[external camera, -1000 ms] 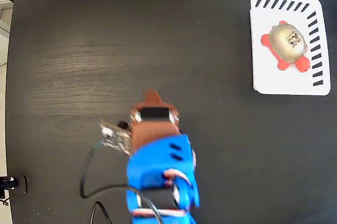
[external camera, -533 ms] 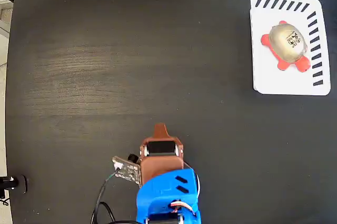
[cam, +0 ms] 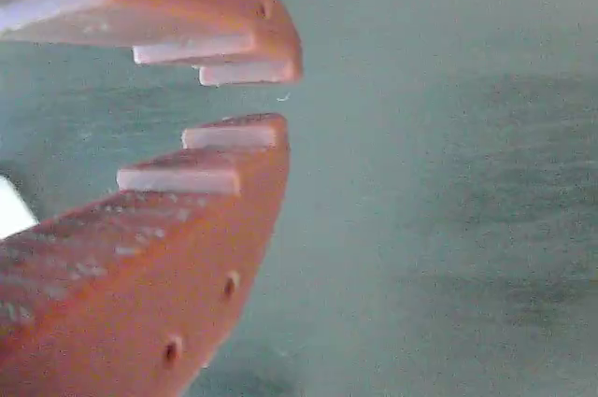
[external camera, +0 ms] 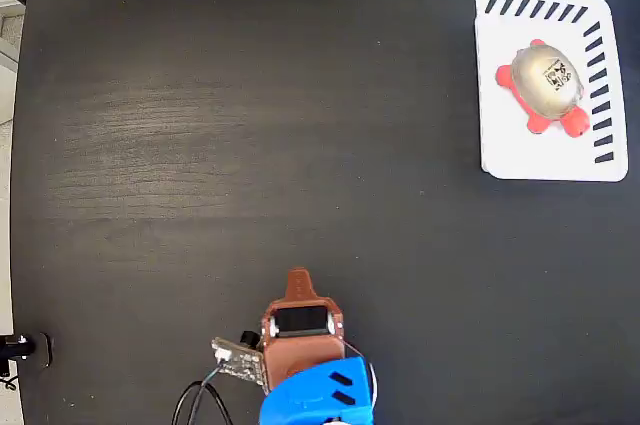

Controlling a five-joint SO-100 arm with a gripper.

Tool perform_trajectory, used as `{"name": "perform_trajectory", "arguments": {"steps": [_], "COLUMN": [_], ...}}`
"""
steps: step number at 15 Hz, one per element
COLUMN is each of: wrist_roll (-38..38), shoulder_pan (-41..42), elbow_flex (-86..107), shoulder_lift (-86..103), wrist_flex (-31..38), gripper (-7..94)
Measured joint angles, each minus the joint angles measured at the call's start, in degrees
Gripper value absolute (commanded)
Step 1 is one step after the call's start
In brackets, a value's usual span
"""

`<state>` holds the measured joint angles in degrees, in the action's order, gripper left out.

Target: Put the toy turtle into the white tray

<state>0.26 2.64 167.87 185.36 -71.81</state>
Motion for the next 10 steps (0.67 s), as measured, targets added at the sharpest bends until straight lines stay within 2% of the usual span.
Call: {"name": "perform_trajectory", "arguments": {"steps": [10], "wrist_roll": [0.00], "shoulder_pan": [-0.70], "elbow_flex": [0.00], "shoulder_lift": [0.44], "wrist_flex": [-0.18], "gripper": [0]}}
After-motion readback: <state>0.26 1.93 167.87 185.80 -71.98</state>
